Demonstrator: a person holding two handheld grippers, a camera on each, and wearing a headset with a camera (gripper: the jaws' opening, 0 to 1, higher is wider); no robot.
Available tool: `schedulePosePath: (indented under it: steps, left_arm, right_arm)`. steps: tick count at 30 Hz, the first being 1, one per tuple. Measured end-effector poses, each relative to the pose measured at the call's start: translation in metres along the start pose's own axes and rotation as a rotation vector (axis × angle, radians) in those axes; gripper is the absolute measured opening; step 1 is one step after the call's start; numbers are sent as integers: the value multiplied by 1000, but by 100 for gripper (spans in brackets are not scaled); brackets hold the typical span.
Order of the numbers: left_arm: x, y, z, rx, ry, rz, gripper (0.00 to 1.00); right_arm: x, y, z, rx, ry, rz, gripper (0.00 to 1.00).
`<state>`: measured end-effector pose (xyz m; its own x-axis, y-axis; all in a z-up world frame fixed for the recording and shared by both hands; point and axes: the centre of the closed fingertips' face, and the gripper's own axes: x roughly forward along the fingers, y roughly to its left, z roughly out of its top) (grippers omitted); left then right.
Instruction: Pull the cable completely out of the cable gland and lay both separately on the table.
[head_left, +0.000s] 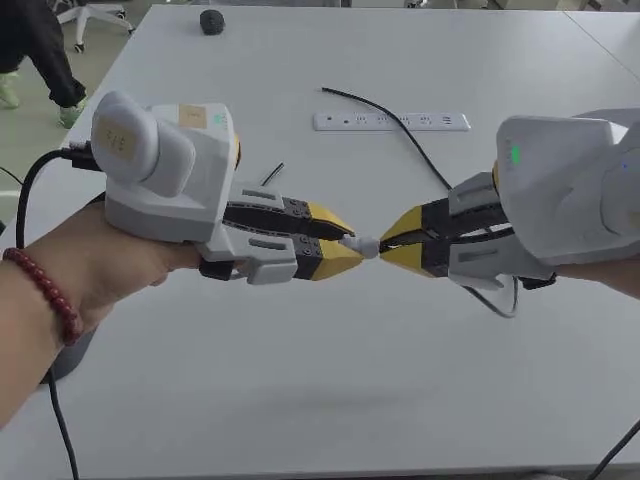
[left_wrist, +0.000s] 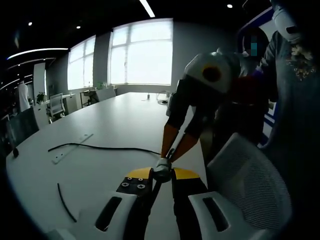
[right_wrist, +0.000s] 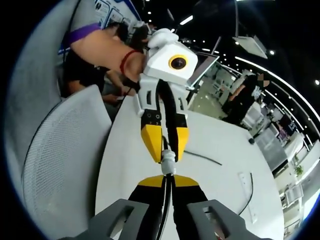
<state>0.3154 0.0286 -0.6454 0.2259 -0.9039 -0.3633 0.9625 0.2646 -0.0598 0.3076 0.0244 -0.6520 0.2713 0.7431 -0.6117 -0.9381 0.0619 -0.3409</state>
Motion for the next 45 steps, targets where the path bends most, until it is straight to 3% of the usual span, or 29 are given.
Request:
schedulePosePath:
  steps: [11,19,35,45]
  left_arm:
    - [1,1,0,6,1,3,16]
    - [-3,2,-2,7,6,10,16]
    - [-12,8,-6,13,17,26,16]
    - [-16,9,-4,14,10,30,16]
  right_arm:
    - [-2,-2,-4,-19,15,-4,0]
    - [-8,-4,-23,15,42,-16,0]
    - [-9,1,-102,150,175,-28,0]
    - [-9,4,-132,213,229,-24,0]
